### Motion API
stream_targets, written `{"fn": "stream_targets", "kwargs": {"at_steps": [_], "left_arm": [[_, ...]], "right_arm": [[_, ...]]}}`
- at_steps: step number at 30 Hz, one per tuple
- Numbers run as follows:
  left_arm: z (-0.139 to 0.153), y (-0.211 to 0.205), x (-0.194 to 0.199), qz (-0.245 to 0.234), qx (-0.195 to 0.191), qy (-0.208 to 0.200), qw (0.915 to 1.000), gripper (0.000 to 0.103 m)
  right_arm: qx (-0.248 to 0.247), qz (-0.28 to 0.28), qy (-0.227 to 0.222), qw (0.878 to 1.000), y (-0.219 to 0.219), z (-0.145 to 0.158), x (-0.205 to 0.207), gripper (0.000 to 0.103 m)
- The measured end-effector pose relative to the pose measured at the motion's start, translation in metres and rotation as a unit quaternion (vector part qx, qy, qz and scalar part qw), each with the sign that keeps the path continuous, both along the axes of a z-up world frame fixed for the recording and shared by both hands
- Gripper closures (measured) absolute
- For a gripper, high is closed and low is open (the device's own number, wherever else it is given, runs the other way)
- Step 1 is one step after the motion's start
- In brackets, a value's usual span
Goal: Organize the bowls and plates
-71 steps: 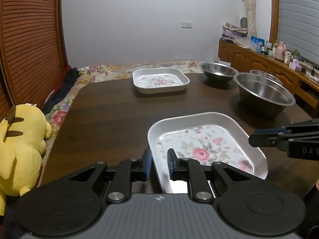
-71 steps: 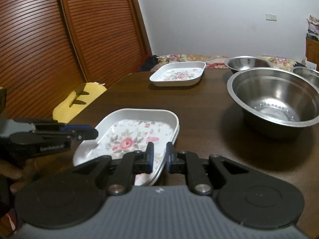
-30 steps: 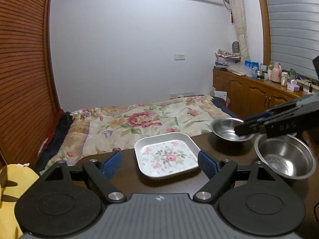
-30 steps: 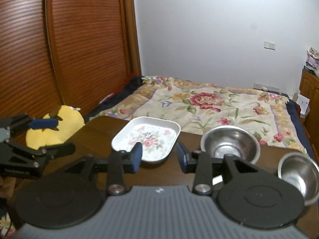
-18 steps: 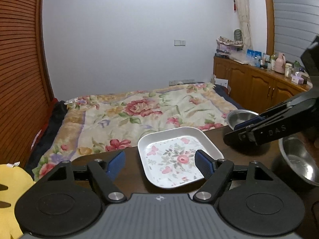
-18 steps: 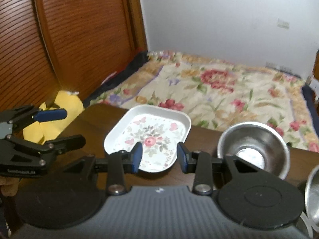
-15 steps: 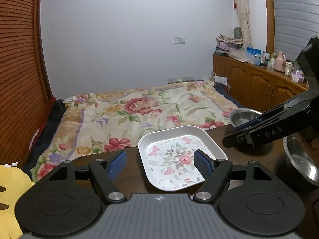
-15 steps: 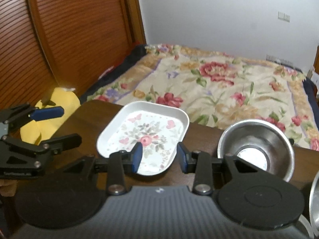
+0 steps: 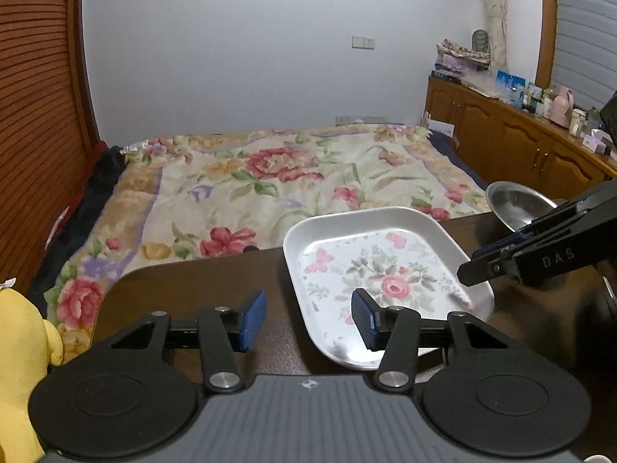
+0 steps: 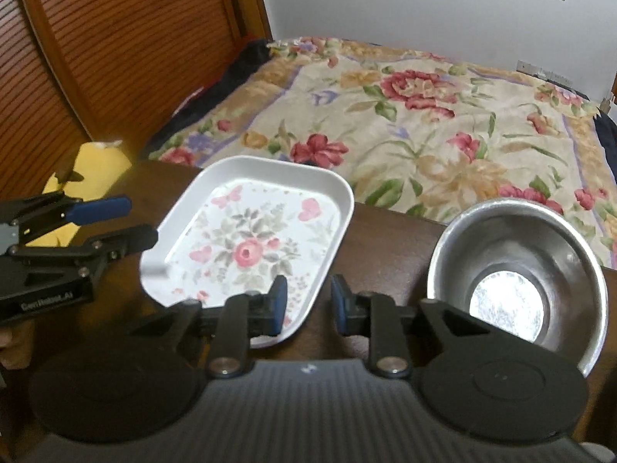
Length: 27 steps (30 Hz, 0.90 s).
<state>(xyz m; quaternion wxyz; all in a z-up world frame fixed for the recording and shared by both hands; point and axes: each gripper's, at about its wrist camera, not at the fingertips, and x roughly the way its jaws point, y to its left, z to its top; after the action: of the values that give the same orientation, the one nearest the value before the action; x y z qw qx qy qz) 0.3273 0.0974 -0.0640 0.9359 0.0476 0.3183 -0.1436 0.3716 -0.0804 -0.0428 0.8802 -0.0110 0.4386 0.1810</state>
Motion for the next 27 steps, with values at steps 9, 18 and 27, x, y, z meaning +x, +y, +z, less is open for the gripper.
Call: {"fn": "stream_targets", "kwargs": {"at_steps": [9, 18, 27], "left_arm": [[-0.008, 0.005, 0.017, 0.019, -0.018, 0.027, 0.9993, 0.068], [-0.018, 0.006, 0.025, 0.011, -0.028, 0.054, 0.9981, 0.08], [-0.016, 0.006, 0.023, 0.02, -0.039, 0.071, 0.9965, 0.09]], "right_arm": [[-0.003, -0.003, 0.013, 1.0, -0.004, -0.007, 0.011, 0.081], [-0.002, -0.001, 0.02, 1.0, -0.003, -0.009, 0.013, 0.089], [0.014, 0.013, 0.022, 1.0, 0.003, -0.009, 0.006, 0.091]]}}
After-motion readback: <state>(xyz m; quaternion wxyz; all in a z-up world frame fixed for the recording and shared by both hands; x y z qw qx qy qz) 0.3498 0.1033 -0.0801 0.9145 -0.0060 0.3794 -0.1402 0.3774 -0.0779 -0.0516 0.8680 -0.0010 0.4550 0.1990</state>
